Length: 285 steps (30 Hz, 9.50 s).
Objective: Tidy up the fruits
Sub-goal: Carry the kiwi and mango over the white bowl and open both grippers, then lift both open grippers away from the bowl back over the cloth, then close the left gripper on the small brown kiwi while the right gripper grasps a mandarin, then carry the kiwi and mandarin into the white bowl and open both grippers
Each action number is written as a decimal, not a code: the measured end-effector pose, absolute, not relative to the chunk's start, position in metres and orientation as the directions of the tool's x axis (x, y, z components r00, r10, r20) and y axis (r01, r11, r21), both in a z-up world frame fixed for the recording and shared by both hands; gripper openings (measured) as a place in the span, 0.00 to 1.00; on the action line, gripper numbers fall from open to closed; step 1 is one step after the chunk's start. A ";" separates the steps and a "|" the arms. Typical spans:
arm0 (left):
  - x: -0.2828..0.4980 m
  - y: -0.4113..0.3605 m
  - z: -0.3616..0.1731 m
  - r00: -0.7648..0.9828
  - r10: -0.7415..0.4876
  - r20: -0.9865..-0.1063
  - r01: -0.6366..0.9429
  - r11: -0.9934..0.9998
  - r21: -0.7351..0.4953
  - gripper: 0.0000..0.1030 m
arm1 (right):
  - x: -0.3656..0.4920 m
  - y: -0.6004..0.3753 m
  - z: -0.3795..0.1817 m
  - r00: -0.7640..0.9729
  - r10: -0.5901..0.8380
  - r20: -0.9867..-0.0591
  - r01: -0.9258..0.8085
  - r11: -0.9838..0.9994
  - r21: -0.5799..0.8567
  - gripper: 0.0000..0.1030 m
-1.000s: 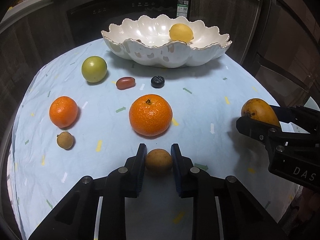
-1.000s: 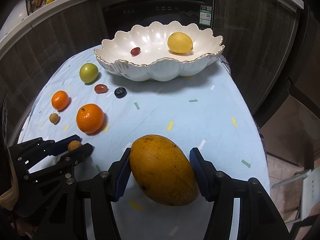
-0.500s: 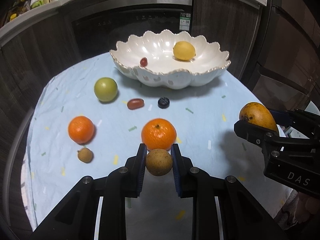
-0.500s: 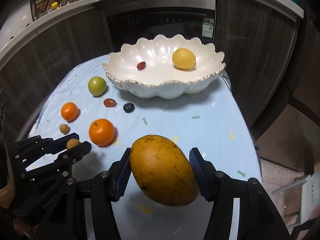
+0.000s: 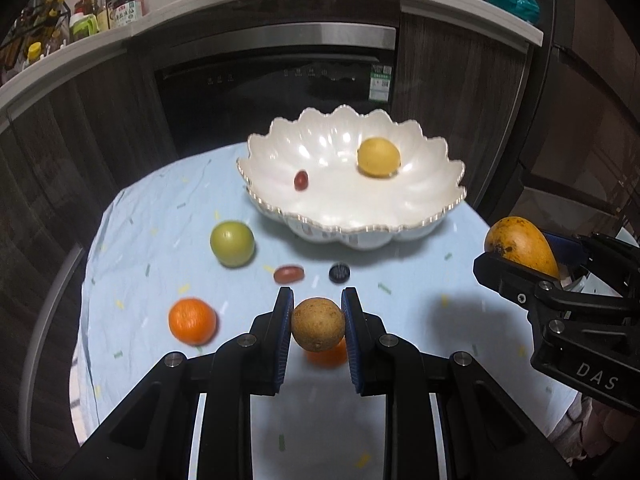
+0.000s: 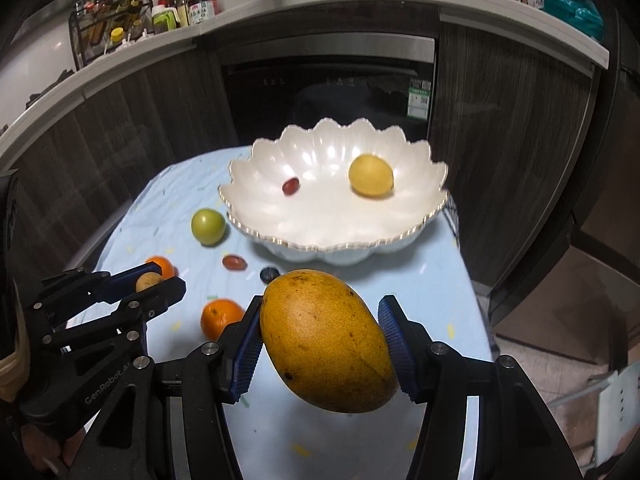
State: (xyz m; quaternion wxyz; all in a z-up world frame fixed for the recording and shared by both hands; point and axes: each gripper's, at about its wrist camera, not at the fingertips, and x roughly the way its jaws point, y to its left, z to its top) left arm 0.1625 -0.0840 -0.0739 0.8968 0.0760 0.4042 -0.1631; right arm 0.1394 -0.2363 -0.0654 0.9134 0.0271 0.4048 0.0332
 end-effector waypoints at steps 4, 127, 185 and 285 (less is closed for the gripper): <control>0.174 -0.086 -0.064 0.631 -0.238 -0.739 0.353 0.936 0.000 0.24 | 0.148 -0.239 -0.056 0.683 0.078 -0.726 -0.038 0.997 0.071 0.56; 0.165 0.035 -0.063 0.694 -0.114 -0.711 0.163 0.987 0.000 0.88 | 0.163 -0.148 -0.043 0.747 0.054 -0.663 -0.100 0.994 -0.032 0.85; 0.190 0.021 -0.169 0.554 -0.141 -0.820 0.198 0.980 -0.035 0.22 | 0.188 -0.133 -0.168 0.515 0.172 -0.839 -0.190 0.978 0.084 0.47; 0.283 -0.093 -0.070 0.643 -0.243 -0.726 0.379 0.925 0.025 0.63 | 0.242 -0.241 -0.073 0.658 0.080 -0.749 -0.013 0.995 0.095 0.76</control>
